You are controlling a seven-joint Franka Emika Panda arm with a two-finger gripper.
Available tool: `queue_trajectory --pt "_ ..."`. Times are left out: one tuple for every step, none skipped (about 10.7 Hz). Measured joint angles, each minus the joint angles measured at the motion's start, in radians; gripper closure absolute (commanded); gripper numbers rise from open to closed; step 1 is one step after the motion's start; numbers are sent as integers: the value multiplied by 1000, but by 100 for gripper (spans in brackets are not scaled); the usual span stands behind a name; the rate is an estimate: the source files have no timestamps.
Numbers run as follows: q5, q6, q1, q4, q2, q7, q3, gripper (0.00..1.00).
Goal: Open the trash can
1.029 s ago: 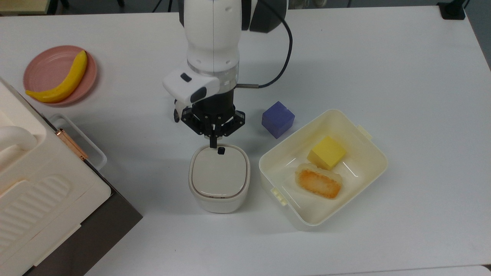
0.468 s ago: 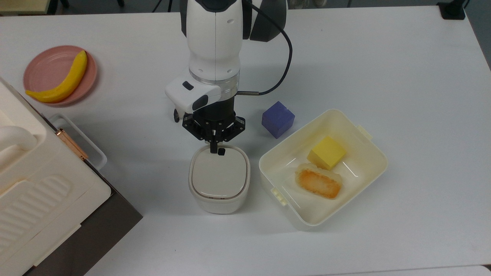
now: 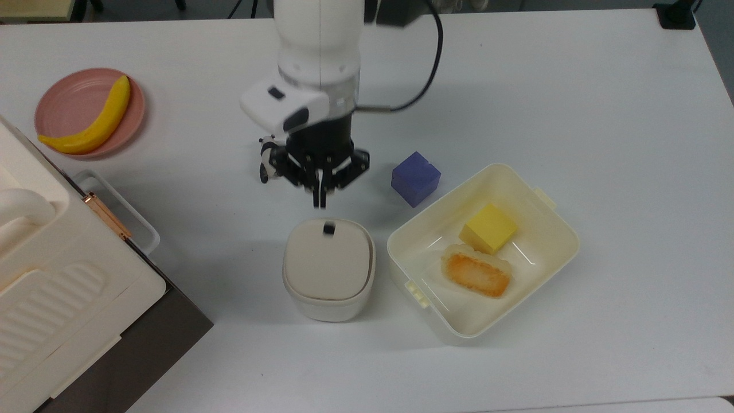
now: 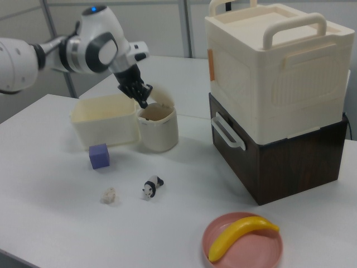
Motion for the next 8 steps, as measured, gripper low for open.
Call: queue_trajectory --pt "0 -86 -1 1 -48 0 0 0" --pt "0 -182 -2 0 -93 0 0 0" --pt "0 -271 -2 0 -123 -1 0 0" --pt "0 -336 -2 -1 -140 -1 0 0" --pt "0 -373 -3 -2 -150 -1 0 0" --pt "0 -398 -3 -2 -157 -1 0 0" --pt "0 -419 -4 -4 -161 -1 0 0" --pt "0 -433 -7 -4 -163 -1 -1 0"
